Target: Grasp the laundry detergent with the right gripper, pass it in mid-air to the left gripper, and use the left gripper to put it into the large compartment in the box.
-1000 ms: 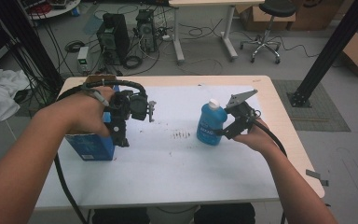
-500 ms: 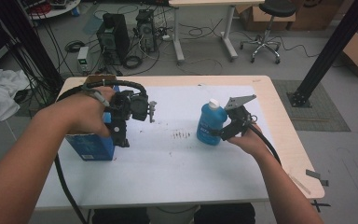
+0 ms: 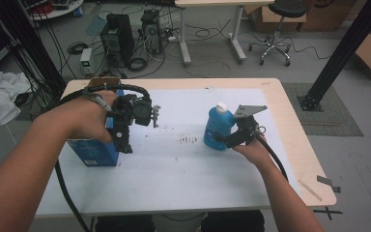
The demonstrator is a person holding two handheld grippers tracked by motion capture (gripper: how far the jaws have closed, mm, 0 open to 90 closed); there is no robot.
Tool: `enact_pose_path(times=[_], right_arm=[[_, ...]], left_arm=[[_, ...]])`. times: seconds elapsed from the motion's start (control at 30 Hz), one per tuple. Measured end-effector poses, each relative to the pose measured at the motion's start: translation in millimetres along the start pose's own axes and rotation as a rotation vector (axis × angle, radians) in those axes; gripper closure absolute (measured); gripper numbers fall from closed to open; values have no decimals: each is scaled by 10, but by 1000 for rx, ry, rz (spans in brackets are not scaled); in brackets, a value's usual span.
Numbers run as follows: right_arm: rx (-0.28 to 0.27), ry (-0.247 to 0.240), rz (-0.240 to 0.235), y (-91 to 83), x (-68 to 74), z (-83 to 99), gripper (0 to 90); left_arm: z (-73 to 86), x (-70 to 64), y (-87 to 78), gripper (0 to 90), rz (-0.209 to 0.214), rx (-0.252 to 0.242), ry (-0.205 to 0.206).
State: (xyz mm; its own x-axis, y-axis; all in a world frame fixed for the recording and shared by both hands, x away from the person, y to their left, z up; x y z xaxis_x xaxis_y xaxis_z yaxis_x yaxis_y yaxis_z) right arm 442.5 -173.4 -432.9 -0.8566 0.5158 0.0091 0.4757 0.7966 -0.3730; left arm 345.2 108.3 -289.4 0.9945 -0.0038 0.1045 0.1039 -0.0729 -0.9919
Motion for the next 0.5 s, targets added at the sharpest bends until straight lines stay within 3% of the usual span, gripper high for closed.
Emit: enact_pose_path(times=[0.5], right_arm=[[-47,13,28,72,-5,79,60]], left_arm=[[36,-18,-20,0,-4,0,-10]])
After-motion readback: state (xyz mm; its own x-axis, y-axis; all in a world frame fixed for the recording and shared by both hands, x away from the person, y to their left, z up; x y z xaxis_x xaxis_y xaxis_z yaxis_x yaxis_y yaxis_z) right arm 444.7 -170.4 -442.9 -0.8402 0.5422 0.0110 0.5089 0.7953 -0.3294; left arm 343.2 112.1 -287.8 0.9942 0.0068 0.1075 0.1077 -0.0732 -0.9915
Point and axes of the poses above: each handheld gripper's, and its own axes: y roughly forward along the jaws, z roughly out of its underside, x roughly to its left, the point moved 7 cm from there along y, roughly forward along the jaws, and after that the axes turned 9 degrees about -x, right-handed, at the moved point
